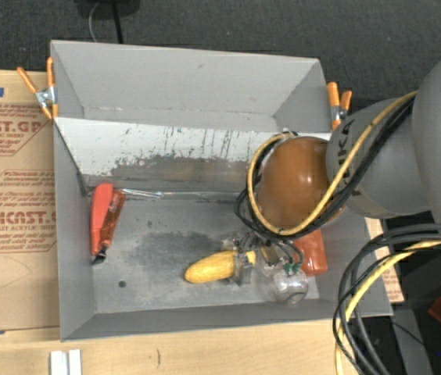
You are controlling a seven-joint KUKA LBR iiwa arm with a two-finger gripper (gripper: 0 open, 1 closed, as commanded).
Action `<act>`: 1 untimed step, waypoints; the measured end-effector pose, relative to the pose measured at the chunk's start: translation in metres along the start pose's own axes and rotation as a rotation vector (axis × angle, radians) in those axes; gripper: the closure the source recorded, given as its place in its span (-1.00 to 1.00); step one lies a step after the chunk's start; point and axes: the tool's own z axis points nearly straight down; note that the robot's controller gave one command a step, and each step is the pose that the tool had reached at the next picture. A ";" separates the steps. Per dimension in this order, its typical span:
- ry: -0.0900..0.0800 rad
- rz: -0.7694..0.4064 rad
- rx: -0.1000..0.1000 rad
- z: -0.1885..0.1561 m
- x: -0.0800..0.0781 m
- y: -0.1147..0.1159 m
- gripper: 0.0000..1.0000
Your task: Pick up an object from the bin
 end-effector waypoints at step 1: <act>0.000 0.000 0.000 0.000 0.000 0.000 1.00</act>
Offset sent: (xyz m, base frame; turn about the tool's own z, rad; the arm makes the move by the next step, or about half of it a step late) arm 0.0094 0.0009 0.1459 -0.0671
